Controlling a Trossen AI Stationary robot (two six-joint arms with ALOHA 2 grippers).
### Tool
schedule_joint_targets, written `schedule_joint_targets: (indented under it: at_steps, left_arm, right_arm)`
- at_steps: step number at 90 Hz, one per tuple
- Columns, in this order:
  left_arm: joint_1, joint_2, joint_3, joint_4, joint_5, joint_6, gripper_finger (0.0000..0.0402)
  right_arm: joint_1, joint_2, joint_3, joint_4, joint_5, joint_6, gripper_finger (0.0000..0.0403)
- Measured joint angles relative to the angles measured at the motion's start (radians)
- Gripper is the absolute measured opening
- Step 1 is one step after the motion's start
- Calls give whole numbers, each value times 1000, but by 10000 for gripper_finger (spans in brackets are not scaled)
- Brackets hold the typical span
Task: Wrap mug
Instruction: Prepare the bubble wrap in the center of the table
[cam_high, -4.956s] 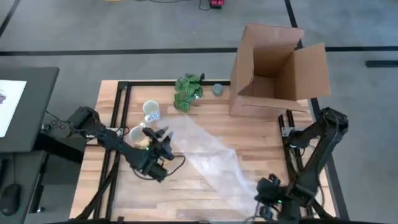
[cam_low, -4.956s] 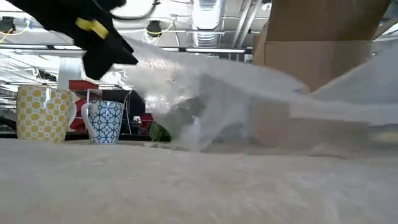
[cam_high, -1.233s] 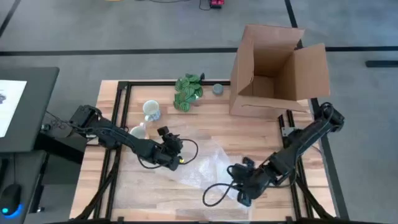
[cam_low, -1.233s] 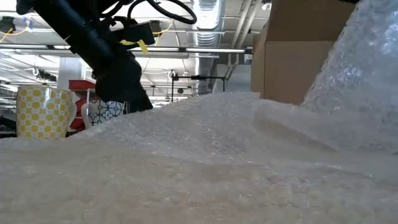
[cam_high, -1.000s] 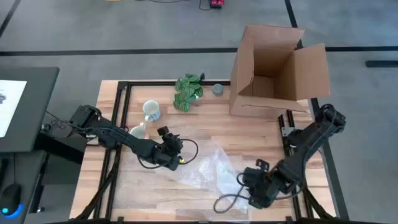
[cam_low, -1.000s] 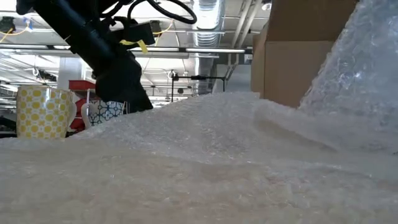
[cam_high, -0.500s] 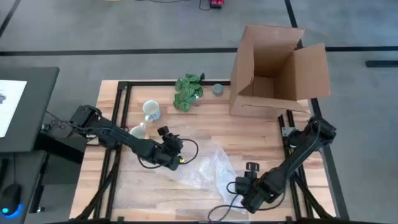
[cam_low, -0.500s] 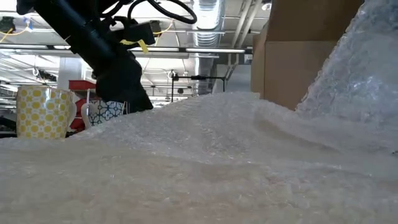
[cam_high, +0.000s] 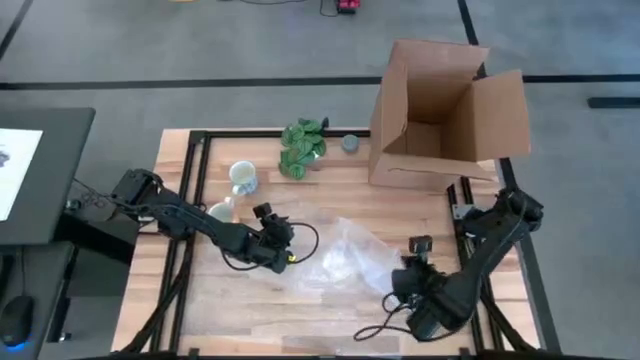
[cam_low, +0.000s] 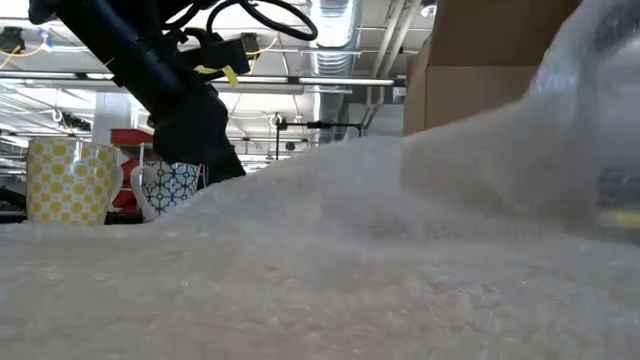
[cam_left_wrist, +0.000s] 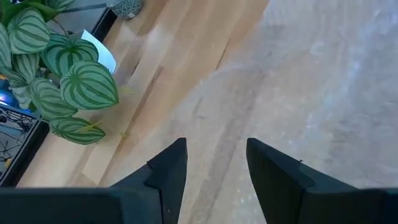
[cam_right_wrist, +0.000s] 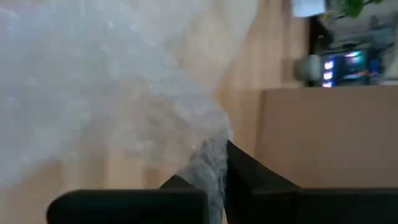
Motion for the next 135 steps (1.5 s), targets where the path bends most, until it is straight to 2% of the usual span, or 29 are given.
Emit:
schedule_joint_targets:
  at_steps: [8,23,47,57,69,78,90,103,114,124,135]
  left_arm:
    - [0,0,0,0,0,0,148]
    - [0,0,0,0,32,5,148]
    - [0,-1,0,2,194,98,148]
    - [0,-1,0,1,236,122,148]
    - [8,-1,0,1,236,130,148]
    - [19,-1,-12,18,236,130,148]
    - [32,-1,-50,58,273,128,148]
    - [39,-1,-91,94,315,114,148]
    - [39,-1,-106,110,317,111,148]
    - [39,-1,-112,131,317,111,148]
    - [39,-1,-113,147,317,113,148]
  right_arm:
    - [-10,-1,-37,-3,-62,-21,1]
    - [-16,-2,-136,-1,-270,15,1]
    - [-8,-2,-305,-3,-412,123,9]
    - [-9,-2,-325,-4,-450,132,36]
    - [-8,-32,-324,-3,-457,127,85]
    - [-18,-74,-310,-3,-451,183,123]
    - [-45,-167,-291,-3,-476,355,156]
    - [-54,-297,-289,-4,-624,591,163]
    - [-3,-389,-289,50,-734,849,159]
    - [70,-440,-289,170,-731,1015,159]
    - [135,-419,-289,252,-705,1171,163]
